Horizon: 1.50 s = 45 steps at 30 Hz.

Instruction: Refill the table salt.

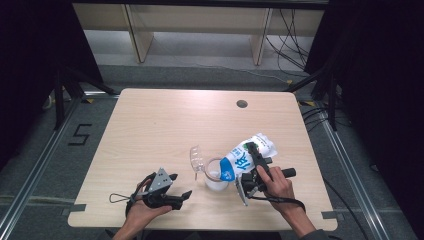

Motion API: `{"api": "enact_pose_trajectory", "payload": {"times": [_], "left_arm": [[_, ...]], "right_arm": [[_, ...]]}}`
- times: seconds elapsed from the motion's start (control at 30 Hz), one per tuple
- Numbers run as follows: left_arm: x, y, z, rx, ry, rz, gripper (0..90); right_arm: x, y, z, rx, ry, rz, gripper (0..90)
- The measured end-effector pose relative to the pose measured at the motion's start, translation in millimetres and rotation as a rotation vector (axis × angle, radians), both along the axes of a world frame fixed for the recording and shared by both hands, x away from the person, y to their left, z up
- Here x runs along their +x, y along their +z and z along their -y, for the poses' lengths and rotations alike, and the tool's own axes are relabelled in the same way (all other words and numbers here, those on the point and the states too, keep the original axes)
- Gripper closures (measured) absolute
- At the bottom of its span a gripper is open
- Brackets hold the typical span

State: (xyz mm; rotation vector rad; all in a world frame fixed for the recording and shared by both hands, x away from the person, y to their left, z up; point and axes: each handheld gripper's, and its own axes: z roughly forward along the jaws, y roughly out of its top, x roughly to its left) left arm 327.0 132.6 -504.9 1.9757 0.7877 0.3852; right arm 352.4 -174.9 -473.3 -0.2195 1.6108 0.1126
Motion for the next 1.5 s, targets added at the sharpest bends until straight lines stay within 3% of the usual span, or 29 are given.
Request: {"api": "enact_pose_trajectory", "payload": {"times": [0.1,0.2,0.3,0.37,0.4,0.47,0.5,0.53,1.5], "left_arm": [[0.0,0.0,0.0,-0.001,0.001,-0.001,22.1],[0.1,0.1,-0.1,0.001,0.001,0.0,22.1],[-0.4,0.4,-0.4,0.004,0.002,-0.002,22.1],[-0.4,0.5,-0.3,0.005,0.005,-0.003,22.1],[0.0,0.6,-0.5,0.007,0.001,0.003,22.1],[-0.4,0.5,-0.3,0.006,0.005,-0.002,22.1],[-0.2,0.4,-0.2,0.002,-0.002,0.001,22.1],[-0.1,0.3,-0.1,0.001,-0.001,0.0,22.1],[-0.2,0.4,-0.1,0.001,-0.001,0.0,22.1]], "right_arm": [[-1.1,-3.2,0.7,0.046,-0.018,-0.012,59.1],[-1.0,-3.0,0.7,0.043,-0.017,-0.012,59.3],[-0.2,1.5,0.0,-0.019,0.003,0.007,59.4],[0.2,0.5,0.6,-0.007,0.003,0.006,59.4],[-1.9,-2.1,1.1,0.036,-0.042,-0.037,59.4],[-0.4,-2.8,1.4,0.036,-0.012,-0.008,59.5],[0.1,0.5,0.6,-0.006,0.004,0.005,59.5],[-0.1,0.7,0.4,-0.01,0.003,0.007,59.5],[-0.3,0.3,0.6,-0.011,0.006,0.008,60.7]]}}
